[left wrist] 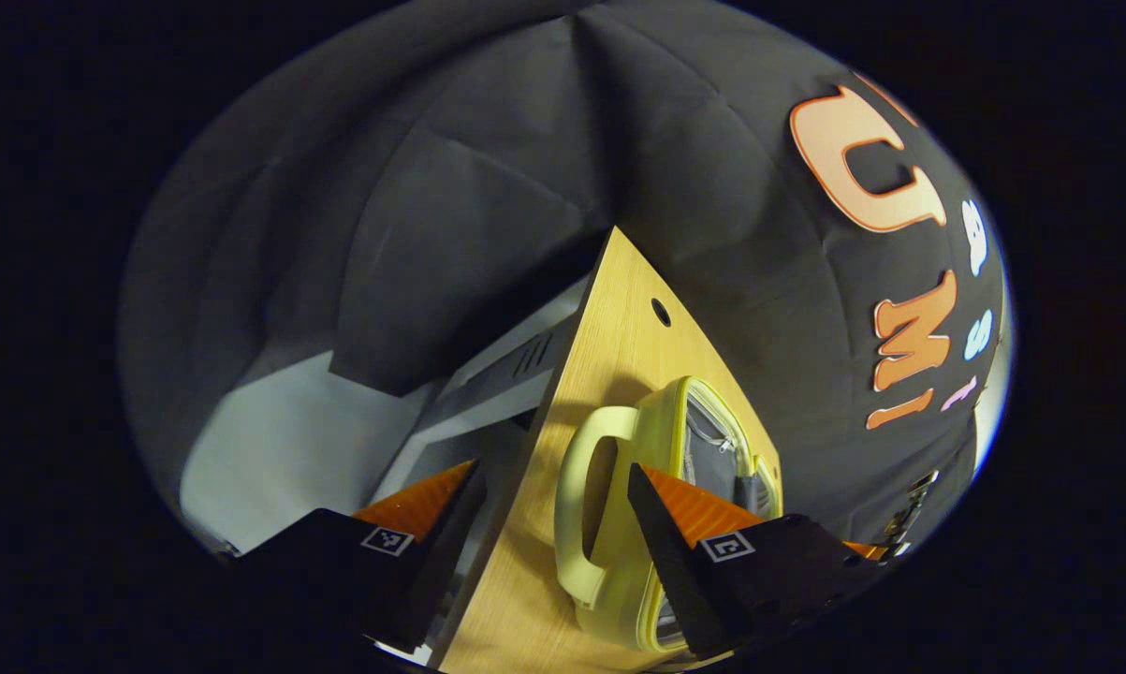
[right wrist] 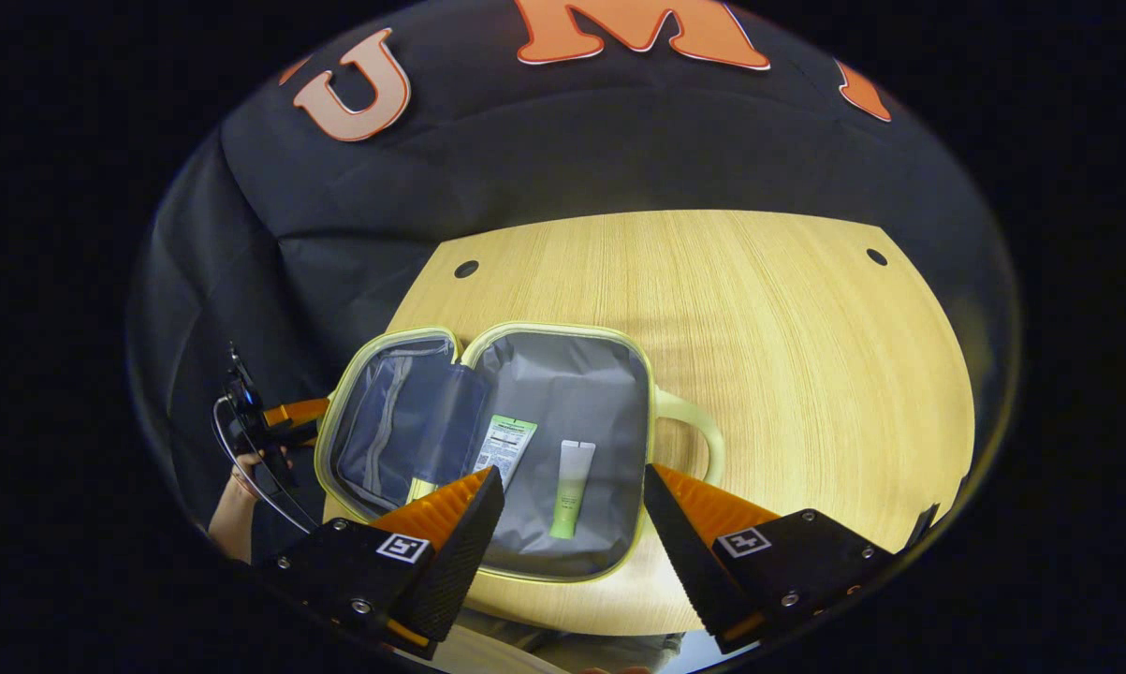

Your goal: First open the suitcase, pack the skin care products into it, and then close the suitcase.

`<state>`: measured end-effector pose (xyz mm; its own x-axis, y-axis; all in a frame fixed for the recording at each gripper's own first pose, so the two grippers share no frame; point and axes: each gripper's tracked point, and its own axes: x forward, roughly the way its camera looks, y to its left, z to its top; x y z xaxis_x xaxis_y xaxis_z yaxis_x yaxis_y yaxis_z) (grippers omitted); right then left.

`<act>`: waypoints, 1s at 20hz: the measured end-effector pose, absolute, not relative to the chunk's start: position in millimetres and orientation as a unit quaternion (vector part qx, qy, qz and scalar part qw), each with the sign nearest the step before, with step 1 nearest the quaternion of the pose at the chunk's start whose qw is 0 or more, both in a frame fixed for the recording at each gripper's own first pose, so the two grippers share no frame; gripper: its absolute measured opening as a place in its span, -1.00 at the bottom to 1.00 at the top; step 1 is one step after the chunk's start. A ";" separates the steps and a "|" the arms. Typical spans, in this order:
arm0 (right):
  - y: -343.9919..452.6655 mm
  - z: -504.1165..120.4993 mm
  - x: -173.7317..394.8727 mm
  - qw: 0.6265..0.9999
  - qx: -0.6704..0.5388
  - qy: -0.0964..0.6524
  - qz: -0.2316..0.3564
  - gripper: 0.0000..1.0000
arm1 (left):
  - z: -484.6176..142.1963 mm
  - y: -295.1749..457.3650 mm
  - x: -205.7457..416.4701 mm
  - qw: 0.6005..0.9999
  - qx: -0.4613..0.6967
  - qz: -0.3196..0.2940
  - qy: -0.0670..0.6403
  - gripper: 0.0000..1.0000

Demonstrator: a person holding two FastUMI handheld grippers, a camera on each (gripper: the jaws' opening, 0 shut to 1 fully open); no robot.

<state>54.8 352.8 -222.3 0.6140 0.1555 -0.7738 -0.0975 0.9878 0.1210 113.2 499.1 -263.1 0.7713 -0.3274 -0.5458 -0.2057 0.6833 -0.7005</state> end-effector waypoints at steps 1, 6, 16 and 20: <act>350.4 -223.5 55.1 0.898 0.031 0.434 0.069 0.92 | -264.4 495.7 114.4 0.848 -0.407 -0.040 0.336 0.57; 350.3 -222.1 60.7 0.899 0.035 0.432 0.067 0.92 | -262.8 492.8 108.7 0.829 -0.414 -0.002 0.375 -0.74; 306.5 -163.6 82.9 0.940 0.020 0.339 0.029 0.92 | -157.6 467.6 101.6 0.883 -0.250 0.014 0.397 -0.77; 270.1 -125.2 92.1 0.960 0.003 0.279 0.017 0.92 | -106.4 437.5 88.9 0.902 -0.189 0.014 0.387 -0.79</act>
<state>92.1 270.1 -125.2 0.8435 0.0343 -0.5360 -0.0308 0.9994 0.0155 88.9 437.5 -106.4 0.6994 -0.1216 -0.7043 -0.1706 0.9285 -0.3298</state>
